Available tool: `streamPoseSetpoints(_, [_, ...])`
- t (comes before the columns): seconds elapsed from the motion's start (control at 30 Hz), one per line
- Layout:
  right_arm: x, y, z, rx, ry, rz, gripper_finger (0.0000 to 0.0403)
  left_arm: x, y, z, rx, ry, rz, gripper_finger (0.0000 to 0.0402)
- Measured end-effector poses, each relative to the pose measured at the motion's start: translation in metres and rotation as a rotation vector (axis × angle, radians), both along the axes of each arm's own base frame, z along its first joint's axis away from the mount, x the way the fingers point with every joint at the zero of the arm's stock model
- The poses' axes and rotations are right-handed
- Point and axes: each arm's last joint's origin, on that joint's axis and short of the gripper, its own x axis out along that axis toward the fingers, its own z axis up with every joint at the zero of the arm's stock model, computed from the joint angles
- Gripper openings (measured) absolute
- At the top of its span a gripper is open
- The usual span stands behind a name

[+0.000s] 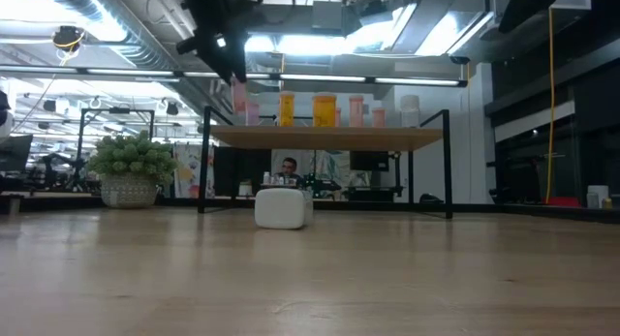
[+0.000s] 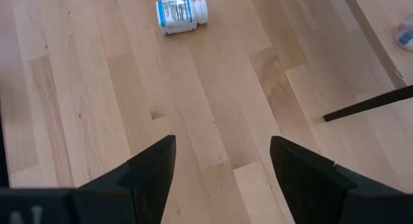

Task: Pick and place medicine bottles onto shelf by color
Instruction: Put the pink pill bottle on the shelf

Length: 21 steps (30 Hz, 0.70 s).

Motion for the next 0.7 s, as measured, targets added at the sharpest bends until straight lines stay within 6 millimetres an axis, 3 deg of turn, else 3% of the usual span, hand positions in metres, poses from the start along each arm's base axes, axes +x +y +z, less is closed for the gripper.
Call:
streamPoseSetpoints(0.23, [0.0, 0.0, 0.0, 0.0, 0.0, 0.0, 0.0255, 0.015, 0.001, -0.016, -0.054, 0.043, -0.038, 0.0116])
streamPoseSetpoints(0.7, [0.0, 0.0, 0.0, 0.0, 0.0, -0.001, 0.0255, 0.016, 0.001, -0.017, -0.093, 0.03, -0.069, 0.0118])
